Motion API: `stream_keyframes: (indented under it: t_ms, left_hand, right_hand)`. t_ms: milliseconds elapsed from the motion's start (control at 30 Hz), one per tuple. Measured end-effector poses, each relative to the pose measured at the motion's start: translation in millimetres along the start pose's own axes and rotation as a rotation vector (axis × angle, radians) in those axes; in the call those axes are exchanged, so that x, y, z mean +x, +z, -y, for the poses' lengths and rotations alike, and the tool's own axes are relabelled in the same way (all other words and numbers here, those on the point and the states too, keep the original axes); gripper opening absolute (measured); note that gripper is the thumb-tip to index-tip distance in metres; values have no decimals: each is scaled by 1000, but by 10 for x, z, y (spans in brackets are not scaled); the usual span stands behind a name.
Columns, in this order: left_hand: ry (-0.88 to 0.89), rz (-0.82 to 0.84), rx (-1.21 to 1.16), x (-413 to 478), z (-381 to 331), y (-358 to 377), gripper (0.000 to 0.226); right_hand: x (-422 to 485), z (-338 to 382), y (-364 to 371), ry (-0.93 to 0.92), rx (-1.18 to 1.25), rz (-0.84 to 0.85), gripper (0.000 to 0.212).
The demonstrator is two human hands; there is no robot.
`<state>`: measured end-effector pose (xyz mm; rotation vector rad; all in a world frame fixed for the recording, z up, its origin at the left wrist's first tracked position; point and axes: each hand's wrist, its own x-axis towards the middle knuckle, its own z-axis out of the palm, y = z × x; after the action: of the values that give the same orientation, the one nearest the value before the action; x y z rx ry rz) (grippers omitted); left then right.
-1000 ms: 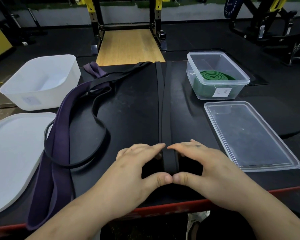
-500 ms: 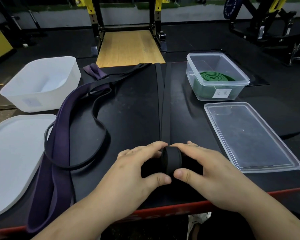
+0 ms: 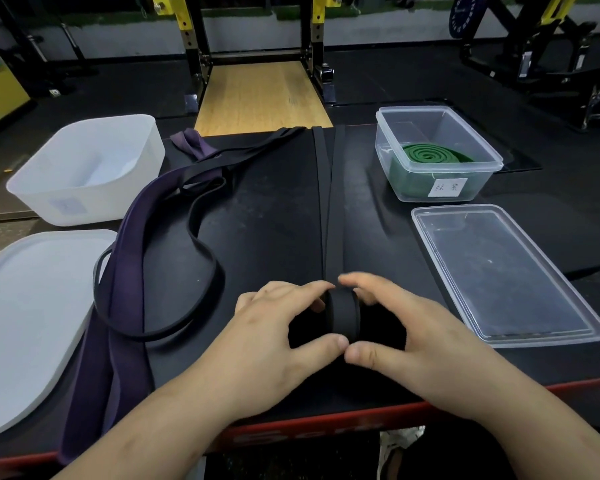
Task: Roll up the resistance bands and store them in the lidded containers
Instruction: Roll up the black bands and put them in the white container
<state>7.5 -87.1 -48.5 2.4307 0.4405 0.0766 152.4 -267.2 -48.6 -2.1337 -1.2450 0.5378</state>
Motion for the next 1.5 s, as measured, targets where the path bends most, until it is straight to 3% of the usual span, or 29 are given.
stream_keyframes:
  t_ms: [100,400,600,767,1000,1167,1333,1500]
  left_hand:
    - [-12,2,1,33,12,-25,74]
    - [-21,65,37,132,-15,-91,68]
    - [72,7,44,191,0,-61,60]
    - [133,-29,25,44,2,22,66]
    - [65,33,-22,-62,10,3,74]
    - [78,-4,-3,5,-65,-41,66]
    - [73,-21,-1,50,8,-6,58]
    - [3,36,-33,24,7,-36,79]
  right_hand:
    - [59,26,47,-3,-47,-33,70]
    - [112,-20,18,30,-72,-1,86]
    - [183,-30,0,-36,-63,-83,70]
    - [85,-52,-85,-108,-22,4,62]
    - [60,-107,-53,-81,-93,2,84]
    - [74,-38,-69,-99,-50,25,60]
    - [32,-35,-45,-44,-27,-31,69]
    - [102,-73,11,-46,-67,-71,71]
